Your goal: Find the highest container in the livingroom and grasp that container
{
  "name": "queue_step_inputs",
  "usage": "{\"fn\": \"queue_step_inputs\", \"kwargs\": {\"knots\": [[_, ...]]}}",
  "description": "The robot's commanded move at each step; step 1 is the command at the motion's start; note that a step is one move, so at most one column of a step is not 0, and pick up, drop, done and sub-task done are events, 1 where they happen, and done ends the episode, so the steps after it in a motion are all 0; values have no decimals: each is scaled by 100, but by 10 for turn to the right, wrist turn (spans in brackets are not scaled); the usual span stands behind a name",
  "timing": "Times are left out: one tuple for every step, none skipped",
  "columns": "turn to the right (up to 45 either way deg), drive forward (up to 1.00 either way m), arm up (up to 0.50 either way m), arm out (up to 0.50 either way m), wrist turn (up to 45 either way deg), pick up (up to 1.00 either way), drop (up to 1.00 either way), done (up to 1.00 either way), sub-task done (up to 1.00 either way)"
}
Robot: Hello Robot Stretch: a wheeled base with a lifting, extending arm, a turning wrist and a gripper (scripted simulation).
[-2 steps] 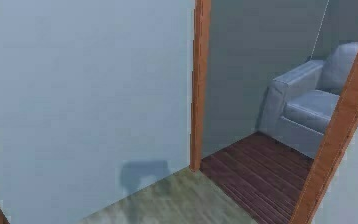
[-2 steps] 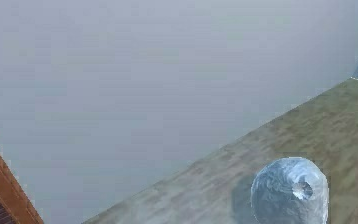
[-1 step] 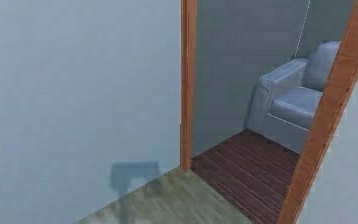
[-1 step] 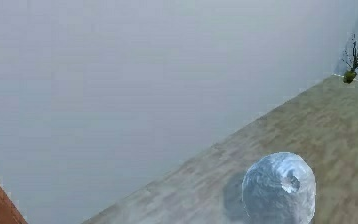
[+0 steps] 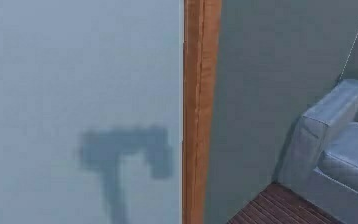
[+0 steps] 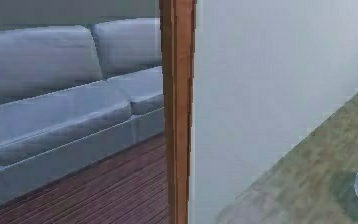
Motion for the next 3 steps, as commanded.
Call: {"fn": "queue_step_inputs", "kwargs": {"knots": [[450,0,0,0,0,0,0,0,0],[60,0,0,0,0,0,0,0,0],[0,60,0,0,0,0,0,0,0]]}}
